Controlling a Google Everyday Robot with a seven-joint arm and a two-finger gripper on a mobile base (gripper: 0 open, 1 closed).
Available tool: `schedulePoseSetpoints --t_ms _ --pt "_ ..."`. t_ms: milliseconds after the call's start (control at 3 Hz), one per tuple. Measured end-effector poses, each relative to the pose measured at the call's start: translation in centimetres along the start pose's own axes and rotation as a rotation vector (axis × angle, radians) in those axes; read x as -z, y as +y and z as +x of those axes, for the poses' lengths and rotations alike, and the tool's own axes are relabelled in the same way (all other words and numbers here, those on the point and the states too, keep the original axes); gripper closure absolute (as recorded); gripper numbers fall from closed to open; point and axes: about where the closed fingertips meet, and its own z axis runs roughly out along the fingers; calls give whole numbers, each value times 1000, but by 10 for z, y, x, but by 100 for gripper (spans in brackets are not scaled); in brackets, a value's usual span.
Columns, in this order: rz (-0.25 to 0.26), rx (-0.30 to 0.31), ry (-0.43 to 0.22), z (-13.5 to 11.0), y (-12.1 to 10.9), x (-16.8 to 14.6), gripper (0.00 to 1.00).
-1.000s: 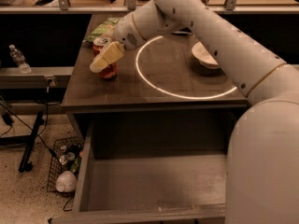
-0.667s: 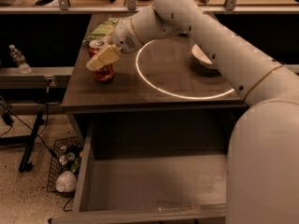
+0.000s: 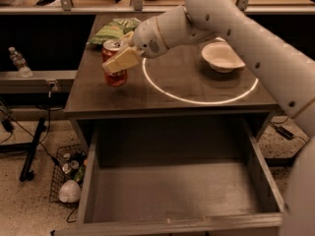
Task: Place coke can into top drawer
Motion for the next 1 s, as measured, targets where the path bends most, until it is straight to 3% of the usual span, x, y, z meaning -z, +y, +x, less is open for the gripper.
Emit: schedulePoseSetpoints --t_ms 333,667,1000 --pt "11 -2 -25 4 25 41 100" --pt "54 -19 -34 16 56 81 100" --pt "101 -77 1 54 91 108 100"
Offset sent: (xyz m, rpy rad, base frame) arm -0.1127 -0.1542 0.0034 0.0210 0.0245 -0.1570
